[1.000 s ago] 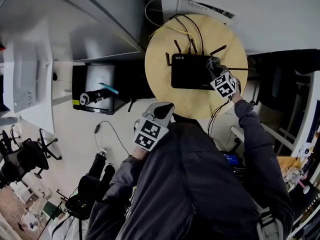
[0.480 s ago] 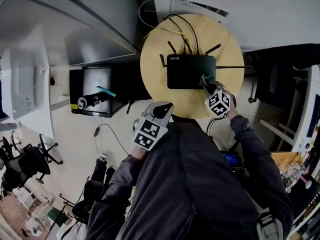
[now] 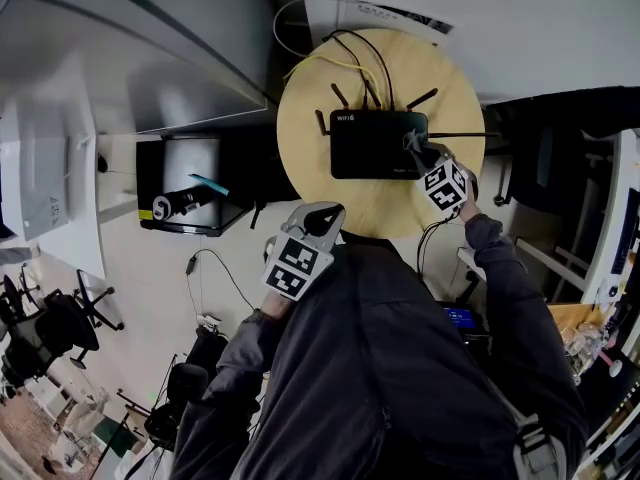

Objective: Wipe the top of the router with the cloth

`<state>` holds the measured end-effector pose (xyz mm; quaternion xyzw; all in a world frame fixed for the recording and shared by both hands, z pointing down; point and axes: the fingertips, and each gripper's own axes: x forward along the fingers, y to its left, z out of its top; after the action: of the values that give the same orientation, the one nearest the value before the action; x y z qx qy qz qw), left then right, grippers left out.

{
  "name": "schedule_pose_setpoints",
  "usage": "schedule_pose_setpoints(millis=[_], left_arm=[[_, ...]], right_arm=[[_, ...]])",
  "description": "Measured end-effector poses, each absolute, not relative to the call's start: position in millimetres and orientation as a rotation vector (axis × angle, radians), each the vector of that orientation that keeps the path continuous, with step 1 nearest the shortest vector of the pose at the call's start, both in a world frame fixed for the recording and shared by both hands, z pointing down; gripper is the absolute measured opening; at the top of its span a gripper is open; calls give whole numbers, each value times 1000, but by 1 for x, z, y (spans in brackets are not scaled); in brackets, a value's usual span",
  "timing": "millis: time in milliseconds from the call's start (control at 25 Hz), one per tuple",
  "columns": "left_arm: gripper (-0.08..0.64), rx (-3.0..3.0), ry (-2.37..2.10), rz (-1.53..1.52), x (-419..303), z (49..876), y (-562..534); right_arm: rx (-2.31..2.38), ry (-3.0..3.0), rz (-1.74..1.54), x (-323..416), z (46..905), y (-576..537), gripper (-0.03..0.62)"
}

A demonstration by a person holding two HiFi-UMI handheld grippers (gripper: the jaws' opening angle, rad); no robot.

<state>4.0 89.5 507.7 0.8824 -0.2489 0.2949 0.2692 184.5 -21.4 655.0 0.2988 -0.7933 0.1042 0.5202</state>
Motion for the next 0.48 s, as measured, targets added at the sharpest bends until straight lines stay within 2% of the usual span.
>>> schedule_pose_setpoints(millis=[240,480], left_arm=[[0,2366,-688,797,1,508,92],[0,2358,-705,791,-1,508,91]], right_arm=[[851,-1813,232,212,657,-92,28],[819,-1786,184,210,663,-90,26]])
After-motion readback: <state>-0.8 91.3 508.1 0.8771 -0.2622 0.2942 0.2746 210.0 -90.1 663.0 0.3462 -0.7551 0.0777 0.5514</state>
